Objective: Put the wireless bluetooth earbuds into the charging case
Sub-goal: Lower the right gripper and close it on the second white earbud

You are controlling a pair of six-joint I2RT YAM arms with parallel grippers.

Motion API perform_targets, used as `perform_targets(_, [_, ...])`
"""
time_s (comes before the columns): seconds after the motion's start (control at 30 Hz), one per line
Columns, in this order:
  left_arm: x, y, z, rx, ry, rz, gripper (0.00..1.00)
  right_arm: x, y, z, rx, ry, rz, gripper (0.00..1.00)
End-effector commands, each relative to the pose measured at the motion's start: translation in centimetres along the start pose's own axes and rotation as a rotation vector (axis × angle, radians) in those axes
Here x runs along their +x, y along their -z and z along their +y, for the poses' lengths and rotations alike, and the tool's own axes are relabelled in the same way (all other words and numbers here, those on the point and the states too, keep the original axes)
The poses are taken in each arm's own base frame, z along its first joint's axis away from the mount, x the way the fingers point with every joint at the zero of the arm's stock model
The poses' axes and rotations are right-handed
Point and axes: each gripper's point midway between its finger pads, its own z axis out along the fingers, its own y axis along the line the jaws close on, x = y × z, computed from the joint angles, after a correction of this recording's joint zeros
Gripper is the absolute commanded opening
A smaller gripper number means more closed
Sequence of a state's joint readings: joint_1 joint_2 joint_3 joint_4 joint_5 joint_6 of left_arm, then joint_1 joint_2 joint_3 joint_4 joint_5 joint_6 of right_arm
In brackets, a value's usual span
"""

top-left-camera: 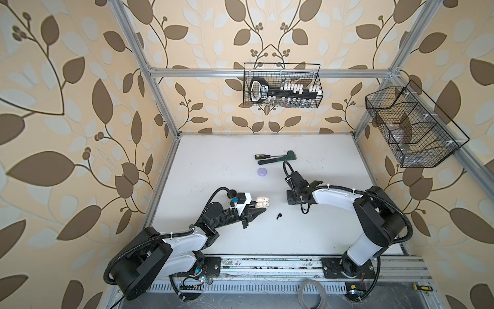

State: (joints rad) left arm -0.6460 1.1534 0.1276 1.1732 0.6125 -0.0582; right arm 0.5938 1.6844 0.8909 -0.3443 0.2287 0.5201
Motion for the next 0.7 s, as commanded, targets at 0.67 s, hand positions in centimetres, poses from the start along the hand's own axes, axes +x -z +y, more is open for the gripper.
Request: perform_targets(0.67, [-2.19,-0.27,-0.21,0.022,-0.057,-0.062,0.0,1.52,-0.47,-0.38,0.05,0.022,0.055,0.29])
